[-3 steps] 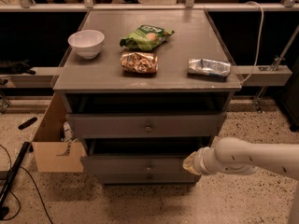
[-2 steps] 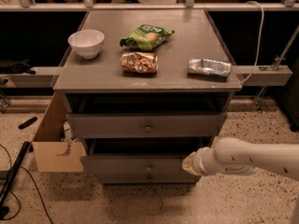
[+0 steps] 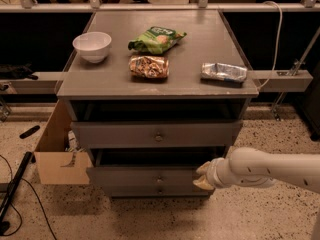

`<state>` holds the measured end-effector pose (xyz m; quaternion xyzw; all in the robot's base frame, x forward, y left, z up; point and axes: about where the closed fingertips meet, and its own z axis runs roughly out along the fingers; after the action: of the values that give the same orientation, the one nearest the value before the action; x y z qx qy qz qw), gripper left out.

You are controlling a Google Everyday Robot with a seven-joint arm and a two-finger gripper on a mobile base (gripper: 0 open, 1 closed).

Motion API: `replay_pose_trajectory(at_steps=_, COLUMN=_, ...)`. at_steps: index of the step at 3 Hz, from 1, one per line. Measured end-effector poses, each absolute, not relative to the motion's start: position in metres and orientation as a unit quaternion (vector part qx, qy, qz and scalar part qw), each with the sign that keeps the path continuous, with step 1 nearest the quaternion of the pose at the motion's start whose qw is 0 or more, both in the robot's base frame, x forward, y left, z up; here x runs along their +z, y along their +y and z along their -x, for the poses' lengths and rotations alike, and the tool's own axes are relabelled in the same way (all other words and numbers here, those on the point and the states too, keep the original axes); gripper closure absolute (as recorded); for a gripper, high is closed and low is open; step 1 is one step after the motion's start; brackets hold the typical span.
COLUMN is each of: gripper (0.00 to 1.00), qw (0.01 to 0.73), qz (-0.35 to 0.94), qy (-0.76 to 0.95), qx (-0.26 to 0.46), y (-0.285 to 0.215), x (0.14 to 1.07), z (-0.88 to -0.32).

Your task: Open middle drawer

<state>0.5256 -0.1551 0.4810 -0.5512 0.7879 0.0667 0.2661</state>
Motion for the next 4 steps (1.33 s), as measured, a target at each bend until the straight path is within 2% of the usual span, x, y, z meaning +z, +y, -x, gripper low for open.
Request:
replay_pose_trajectory(at_steps=1, gripper=0.03, qw=0.264, qz=0.551, qy=0.788, qx=0.079, y=-0.151, x=0.47, z=-0.525)
replay_pose_trajectory(at_steps=4, gripper=0.0, qw=0.268, qz=0.573, qy=0.768, qx=0.101, y=-0.124, x=0.41, z=-0.576)
